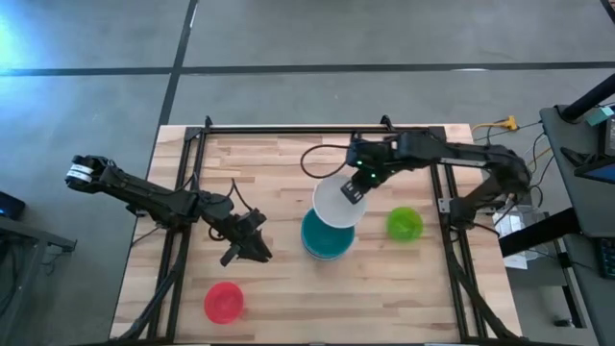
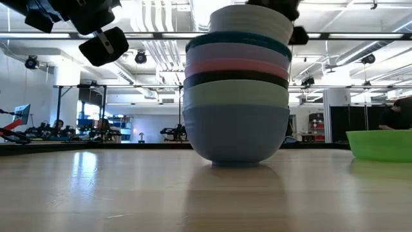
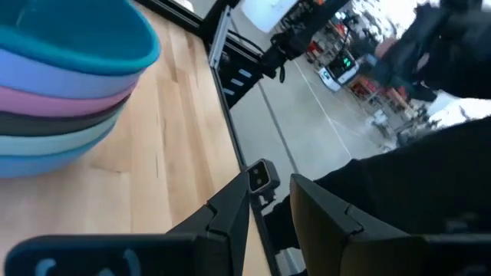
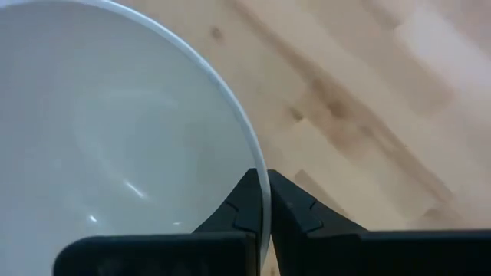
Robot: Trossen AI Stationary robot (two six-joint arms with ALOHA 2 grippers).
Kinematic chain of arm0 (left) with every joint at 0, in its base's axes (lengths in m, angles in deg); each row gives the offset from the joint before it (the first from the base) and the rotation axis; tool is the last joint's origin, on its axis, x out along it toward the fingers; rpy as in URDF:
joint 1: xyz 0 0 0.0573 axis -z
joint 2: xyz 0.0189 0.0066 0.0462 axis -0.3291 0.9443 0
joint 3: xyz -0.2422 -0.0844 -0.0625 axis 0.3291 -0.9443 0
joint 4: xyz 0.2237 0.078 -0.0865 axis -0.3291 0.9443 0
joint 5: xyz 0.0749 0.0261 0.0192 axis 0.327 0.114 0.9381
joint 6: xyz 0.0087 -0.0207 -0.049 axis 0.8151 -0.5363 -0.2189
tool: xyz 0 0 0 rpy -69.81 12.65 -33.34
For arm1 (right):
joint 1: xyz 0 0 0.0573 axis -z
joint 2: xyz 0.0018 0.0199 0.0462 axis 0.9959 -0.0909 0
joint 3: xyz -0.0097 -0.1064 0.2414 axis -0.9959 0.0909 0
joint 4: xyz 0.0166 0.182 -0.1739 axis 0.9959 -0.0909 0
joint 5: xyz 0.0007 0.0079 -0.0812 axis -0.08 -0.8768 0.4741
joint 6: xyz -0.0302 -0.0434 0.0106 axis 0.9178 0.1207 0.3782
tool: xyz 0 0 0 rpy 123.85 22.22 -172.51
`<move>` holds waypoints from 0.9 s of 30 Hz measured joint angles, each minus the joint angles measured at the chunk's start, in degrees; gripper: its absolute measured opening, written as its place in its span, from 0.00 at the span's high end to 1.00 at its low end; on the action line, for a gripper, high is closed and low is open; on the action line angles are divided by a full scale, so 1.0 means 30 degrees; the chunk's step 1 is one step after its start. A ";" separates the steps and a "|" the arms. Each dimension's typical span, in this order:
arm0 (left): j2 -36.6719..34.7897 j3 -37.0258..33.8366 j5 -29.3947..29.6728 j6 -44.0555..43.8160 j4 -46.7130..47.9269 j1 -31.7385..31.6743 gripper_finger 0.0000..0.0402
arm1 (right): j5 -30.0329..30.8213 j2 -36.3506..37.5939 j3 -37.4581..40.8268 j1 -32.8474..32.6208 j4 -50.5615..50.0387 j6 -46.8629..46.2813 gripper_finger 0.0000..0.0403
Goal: Nest bowls inside each other
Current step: Stack the white bowl on top of the light gray bowl
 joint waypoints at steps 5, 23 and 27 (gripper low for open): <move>0.0000 0.0013 0.0931 -0.0336 -0.0025 0.0000 0.80 | -0.0949 -0.1347 -0.0137 0.0184 0.0614 0.1342 0.98; 0.0000 0.0006 0.2902 -0.0677 -0.0010 0.0007 0.80 | -0.1953 -0.3730 -0.1982 -0.2328 0.0712 0.1721 0.98; 0.0000 0.0006 0.2895 -0.0695 -0.0010 0.0007 0.80 | -0.1882 -0.3928 -0.2331 -0.2423 0.0817 0.1766 0.98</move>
